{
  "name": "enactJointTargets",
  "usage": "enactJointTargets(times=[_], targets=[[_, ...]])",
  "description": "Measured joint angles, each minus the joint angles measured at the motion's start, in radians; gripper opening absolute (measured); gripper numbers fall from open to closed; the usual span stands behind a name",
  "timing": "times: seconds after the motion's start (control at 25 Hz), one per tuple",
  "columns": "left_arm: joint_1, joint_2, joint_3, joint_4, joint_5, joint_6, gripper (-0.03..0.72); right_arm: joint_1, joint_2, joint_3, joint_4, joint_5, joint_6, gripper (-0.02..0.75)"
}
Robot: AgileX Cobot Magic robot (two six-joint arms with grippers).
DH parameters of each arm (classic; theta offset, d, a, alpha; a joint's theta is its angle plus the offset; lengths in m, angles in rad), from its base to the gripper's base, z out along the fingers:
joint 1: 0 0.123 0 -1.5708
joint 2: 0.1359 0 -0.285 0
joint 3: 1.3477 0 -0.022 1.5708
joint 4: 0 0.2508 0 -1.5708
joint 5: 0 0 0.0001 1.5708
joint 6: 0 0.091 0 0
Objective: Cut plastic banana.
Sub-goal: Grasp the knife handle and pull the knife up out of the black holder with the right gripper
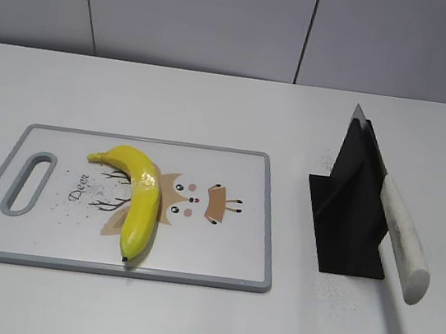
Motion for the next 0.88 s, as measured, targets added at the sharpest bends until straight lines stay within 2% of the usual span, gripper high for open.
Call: enactJointTargets(times=[0.2,0.4,0.52,0.68,0.88], targets=[[0.000,0.000,0.000,0.000,0.000,0.000,0.464,0.000,0.038,-0.015,0.000,0.034,0.001,0.584],[0.000,0.000,0.000,0.000,-0.002,0.000,0.472,0.000,0.231,-0.093,0.000,0.081,0.001,0.584],[0.000,0.000,0.000,0.000,-0.002,0.000,0.525,0.000,0.362,-0.150,0.000,0.096,0.000,0.584],[0.000,0.004,0.000,0.000,-0.003,0.000,0.653,0.000,0.525,-0.220,0.000,0.103,-0.014,0.584],[0.000,0.023,0.000,0.000,-0.003,0.000,0.675,0.000,0.692,-0.287,0.009,0.105,-0.035,0.584]])
